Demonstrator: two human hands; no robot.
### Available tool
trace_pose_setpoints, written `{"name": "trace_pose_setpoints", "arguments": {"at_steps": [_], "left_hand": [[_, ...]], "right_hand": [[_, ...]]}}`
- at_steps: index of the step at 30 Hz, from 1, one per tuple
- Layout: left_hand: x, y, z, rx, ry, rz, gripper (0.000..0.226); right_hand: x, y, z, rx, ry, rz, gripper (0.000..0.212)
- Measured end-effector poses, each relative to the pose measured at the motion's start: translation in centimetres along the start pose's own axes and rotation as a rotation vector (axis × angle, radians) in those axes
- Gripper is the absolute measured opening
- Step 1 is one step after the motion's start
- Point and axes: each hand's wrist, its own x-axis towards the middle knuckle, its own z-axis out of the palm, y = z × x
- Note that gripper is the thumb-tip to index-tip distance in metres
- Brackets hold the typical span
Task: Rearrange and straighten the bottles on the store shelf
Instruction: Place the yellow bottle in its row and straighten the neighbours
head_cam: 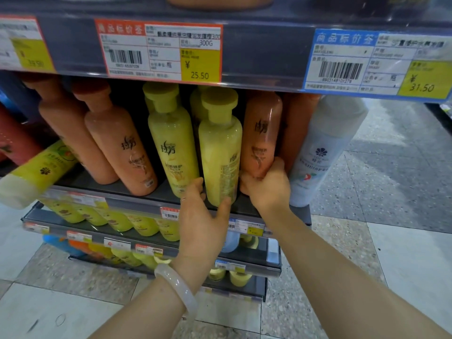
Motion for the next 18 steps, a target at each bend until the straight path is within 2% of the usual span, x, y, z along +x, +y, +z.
{"name": "trace_pose_setpoints", "arguments": {"at_steps": [3,9,18], "left_hand": [[0.3,-0.5,0.6,0.023,-0.027,0.045,0.039],[0.8,-0.7,1.1,0.082,-0.007,0.034,0.059],[2.1,-0.6,1.4,0.203,0.078,0.036,0.051]], "right_hand": [[1.1,-0.2,-0.2,0.009,-0.026,0.018,0.056],[-1.3,2.1,-0.6,0.087,-0.039,-0.097,0.066],[-1.1,2.2,-0.6,0.096,-0.093,-0.107,0.068]]}}
